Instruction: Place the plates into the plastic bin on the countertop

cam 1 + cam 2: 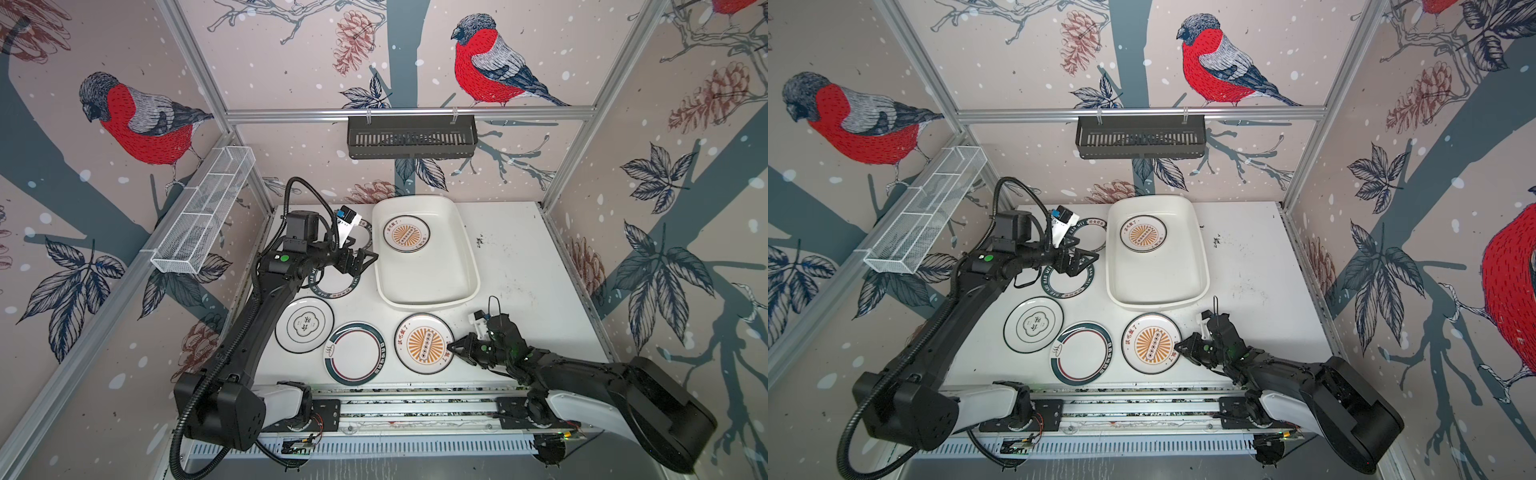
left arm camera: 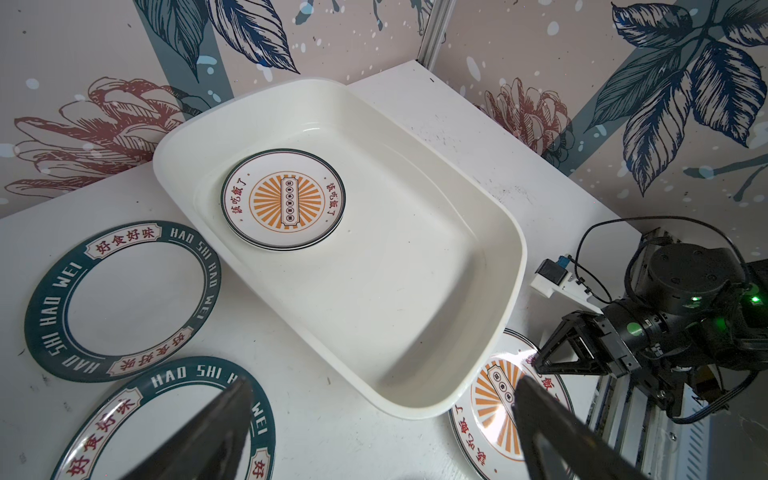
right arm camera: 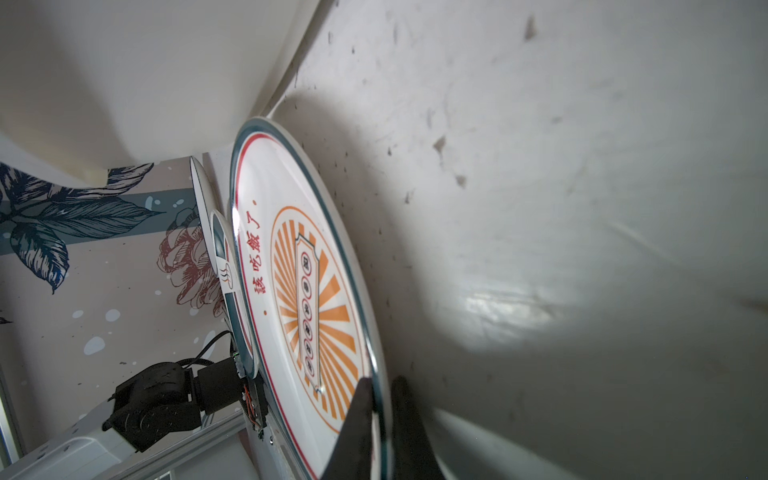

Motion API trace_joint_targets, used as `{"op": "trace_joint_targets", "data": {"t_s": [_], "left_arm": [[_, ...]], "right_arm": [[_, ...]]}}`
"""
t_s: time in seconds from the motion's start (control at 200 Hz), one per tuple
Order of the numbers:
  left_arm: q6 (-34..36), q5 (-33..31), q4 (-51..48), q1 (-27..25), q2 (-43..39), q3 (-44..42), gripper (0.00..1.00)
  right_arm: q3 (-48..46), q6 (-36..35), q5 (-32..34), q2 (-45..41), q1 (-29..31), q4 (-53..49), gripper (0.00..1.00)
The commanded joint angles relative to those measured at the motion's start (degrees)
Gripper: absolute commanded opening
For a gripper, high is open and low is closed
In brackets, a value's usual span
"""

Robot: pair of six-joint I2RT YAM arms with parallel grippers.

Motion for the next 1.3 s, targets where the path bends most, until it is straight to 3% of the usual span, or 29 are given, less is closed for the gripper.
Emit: {"op": "trace_joint_targets", "data": {"t_s": [0.0, 0.36, 1.296], "left_arm": [[0.1, 1.8, 1.0, 0.0, -0.1, 0.2, 0.97], [-0.1, 1.4, 0.8, -0.1, -0.6, 0.3, 0.97], [-0.9, 1.2, 1.4, -0.1, 0.6, 1.2, 0.97]], "right_arm": [[-0.4, 0.7, 1.5, -0.4, 0.0, -3.3, 0.10], [-1.4, 1.2, 0.8, -4.7, 0.0, -3.3, 0.04], [-1.1, 1.4, -4.7, -8.2, -0.2, -2.3, 0.01]]}}
